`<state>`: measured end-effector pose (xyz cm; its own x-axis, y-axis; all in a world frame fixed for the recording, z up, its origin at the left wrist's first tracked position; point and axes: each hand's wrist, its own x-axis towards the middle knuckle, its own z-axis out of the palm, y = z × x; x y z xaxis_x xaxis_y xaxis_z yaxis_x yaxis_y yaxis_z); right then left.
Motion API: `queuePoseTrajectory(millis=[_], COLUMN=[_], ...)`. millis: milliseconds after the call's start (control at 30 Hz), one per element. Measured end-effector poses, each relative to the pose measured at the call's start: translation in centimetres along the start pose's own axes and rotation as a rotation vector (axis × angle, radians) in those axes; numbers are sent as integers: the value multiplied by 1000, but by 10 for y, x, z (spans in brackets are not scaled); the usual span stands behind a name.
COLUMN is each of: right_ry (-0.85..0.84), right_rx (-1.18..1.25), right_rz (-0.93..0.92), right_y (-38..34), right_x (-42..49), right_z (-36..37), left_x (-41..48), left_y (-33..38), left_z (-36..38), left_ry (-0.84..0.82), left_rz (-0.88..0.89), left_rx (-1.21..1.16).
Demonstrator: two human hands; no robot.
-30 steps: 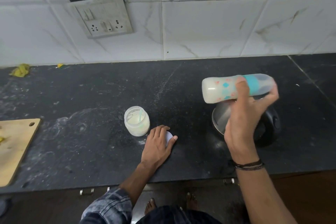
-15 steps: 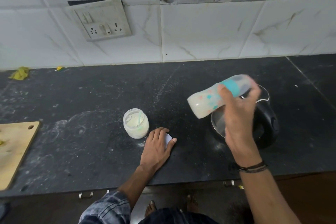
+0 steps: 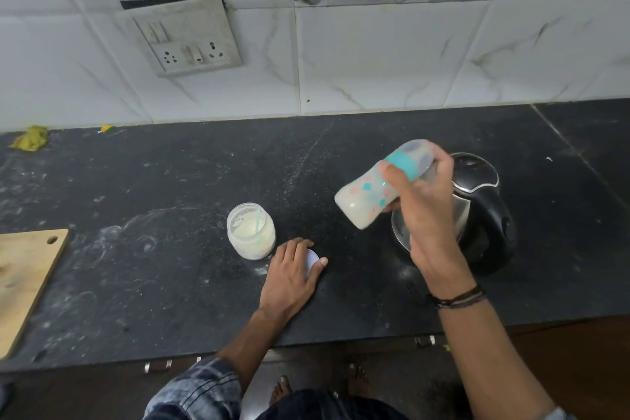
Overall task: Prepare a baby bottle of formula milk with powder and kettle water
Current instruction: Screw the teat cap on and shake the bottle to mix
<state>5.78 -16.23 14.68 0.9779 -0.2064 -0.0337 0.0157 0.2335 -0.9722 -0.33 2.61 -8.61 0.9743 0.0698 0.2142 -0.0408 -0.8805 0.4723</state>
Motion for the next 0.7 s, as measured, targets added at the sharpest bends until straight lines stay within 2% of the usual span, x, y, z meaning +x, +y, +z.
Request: queuePoseTrajectory(millis=[167, 300, 433, 467, 567, 600, 700], right_ry=[203, 13, 200, 188, -39, -44, 133], right_rx=[158, -8, 129, 121, -55, -44, 125], right_rz=[-39, 13, -81, -83, -28, -28, -80], right_y=[-1, 4, 2, 2, 5, 4, -1], right_x=[4, 0, 1, 2, -1, -2, -1], right_z=[-4, -4, -7, -5, -1, -1, -3], left_x=[1, 0, 0, 0, 0, 0, 0], left_y=[2, 0, 1, 1, -1, -1, 1], left_z=[0, -1, 1, 1, 1, 1, 1], left_ry=[9, -2, 5, 5, 6, 9, 14], left_rz=[-5, 0, -8, -6, 1, -2, -13], left_rx=[8, -6, 1, 4, -10, -15, -14])
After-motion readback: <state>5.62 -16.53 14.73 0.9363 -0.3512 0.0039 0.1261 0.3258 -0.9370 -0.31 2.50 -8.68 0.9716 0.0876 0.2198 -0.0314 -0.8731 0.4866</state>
